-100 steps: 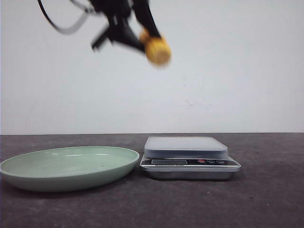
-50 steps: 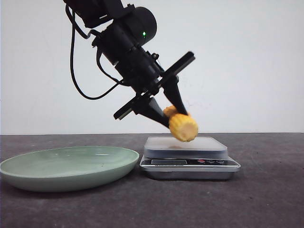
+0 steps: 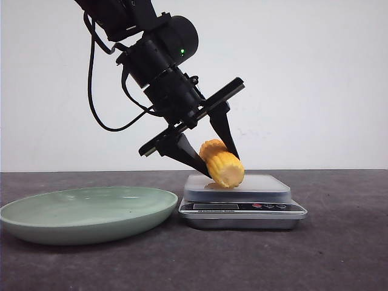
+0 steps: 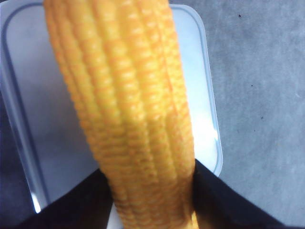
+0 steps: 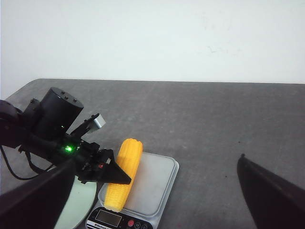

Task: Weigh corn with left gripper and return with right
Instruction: 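Lower the corn onto the scale and open the left gripper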

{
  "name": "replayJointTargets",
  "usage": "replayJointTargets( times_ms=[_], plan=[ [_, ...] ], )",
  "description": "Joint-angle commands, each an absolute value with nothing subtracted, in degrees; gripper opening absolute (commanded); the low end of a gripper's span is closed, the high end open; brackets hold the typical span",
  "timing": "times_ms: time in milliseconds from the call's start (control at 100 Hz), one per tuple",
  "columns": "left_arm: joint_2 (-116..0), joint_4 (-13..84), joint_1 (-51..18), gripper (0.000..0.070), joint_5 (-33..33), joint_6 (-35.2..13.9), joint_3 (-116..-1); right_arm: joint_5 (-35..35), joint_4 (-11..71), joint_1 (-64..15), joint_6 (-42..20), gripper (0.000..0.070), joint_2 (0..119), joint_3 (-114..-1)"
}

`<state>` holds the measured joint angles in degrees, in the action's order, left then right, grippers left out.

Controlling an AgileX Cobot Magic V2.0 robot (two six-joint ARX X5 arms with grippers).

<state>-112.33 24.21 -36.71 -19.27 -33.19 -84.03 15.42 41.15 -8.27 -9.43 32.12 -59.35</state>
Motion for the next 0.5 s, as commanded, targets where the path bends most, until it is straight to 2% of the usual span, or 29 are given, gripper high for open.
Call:
replayJointTargets(
  times_ms=[0, 110, 270, 490],
  plan=[
    [-113.62, 23.79, -37.04, 0.0287, -19.07, -33.01, -84.86, 15.59, 40.71, -8.51, -10.02, 0.0696, 32.47, -60.10],
    [-113.62, 24.12, -37.04, 0.0295, -19.09, -33.04, -84.86, 15.59, 40.71, -8.51, -10.04, 0.0696, 32.47, -60.10],
    [-113.62, 24.91, -37.04, 0.0481, -19.11, -33.01, -84.86, 15.59, 40.73, -8.51, -10.04, 0.0696, 32.47, -60.10],
    [-113.62, 25.08, -37.04, 0.0502, -21.10, -33.04, -84.86, 15.59, 40.73, -8.51, -10.09, 0.0696, 32.47, -60.10]
  ],
)
